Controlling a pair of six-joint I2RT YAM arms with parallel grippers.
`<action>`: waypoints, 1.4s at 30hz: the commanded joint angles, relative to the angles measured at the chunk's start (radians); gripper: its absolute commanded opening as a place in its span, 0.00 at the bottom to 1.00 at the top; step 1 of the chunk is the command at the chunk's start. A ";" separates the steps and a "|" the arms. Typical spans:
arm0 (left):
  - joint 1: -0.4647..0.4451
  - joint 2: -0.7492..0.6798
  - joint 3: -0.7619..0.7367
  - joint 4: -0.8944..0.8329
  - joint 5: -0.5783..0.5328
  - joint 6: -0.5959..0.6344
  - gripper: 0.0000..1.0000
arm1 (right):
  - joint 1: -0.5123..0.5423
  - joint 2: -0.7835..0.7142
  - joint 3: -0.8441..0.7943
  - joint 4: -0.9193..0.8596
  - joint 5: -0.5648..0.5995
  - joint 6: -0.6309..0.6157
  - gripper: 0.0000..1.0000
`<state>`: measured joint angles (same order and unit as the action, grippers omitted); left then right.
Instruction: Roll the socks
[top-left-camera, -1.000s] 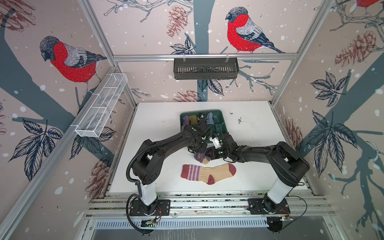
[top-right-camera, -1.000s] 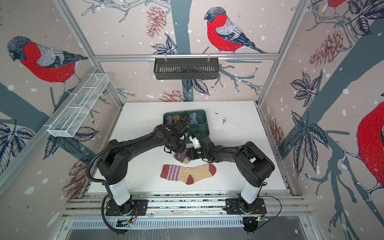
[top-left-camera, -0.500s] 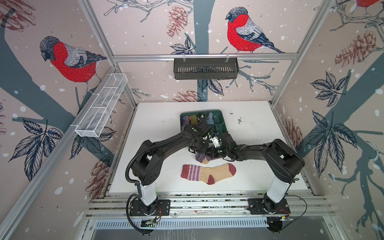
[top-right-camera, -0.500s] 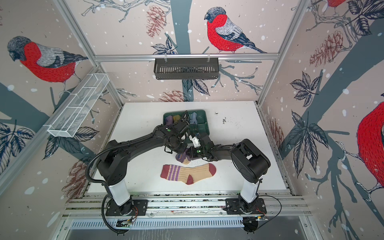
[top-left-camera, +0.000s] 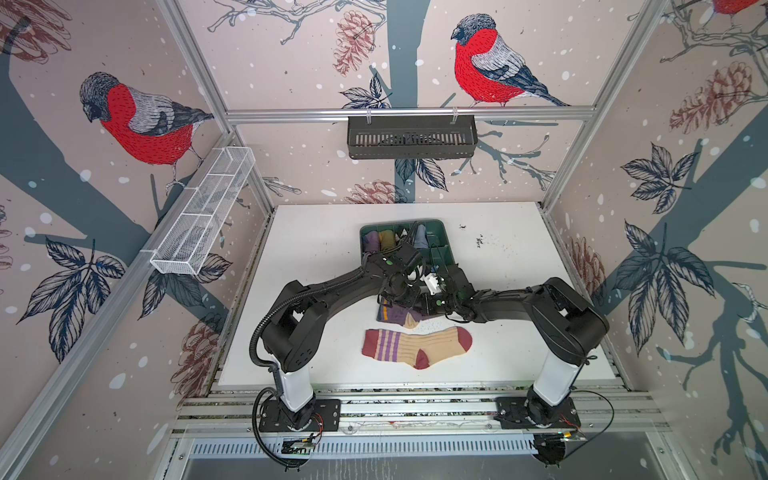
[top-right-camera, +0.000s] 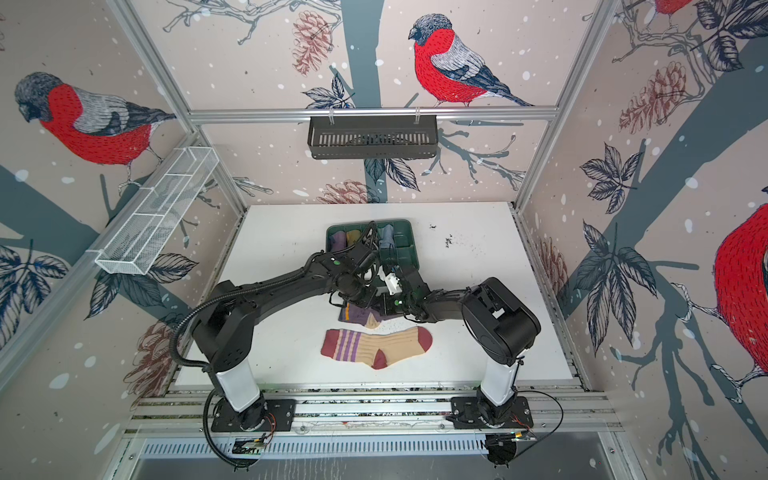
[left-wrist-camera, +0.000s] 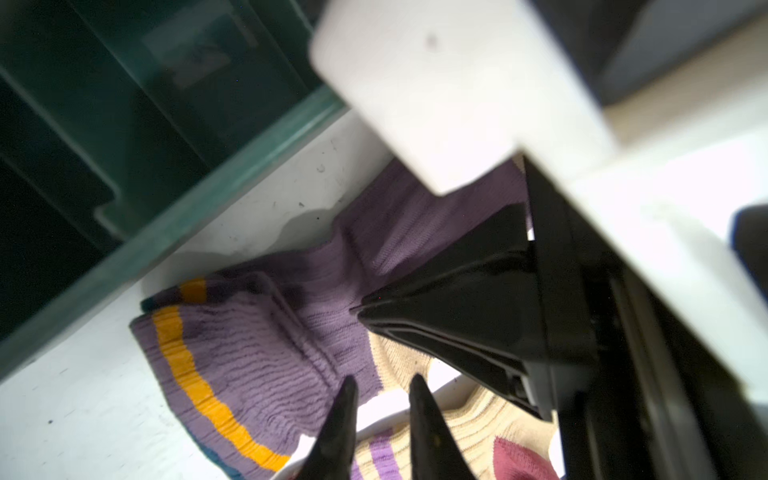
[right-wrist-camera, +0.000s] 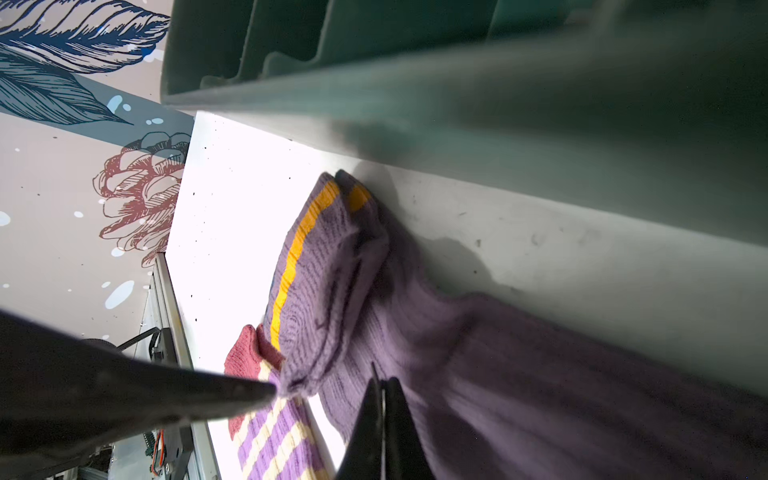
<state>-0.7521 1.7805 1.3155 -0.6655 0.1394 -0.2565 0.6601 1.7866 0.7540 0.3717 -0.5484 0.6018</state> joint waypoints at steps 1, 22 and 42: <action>0.019 -0.071 -0.026 0.025 -0.053 -0.024 0.29 | 0.000 -0.017 -0.009 0.006 -0.001 0.012 0.07; 0.241 -0.247 -0.489 0.412 0.133 -0.136 0.43 | 0.062 -0.159 0.034 -0.180 0.121 -0.058 0.18; 0.254 -0.153 -0.522 0.467 0.193 -0.110 0.34 | 0.051 -0.175 0.038 -0.226 0.150 -0.075 0.17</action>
<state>-0.4988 1.6211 0.8021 -0.1757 0.2958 -0.3683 0.7155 1.6192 0.7879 0.1577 -0.4141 0.5449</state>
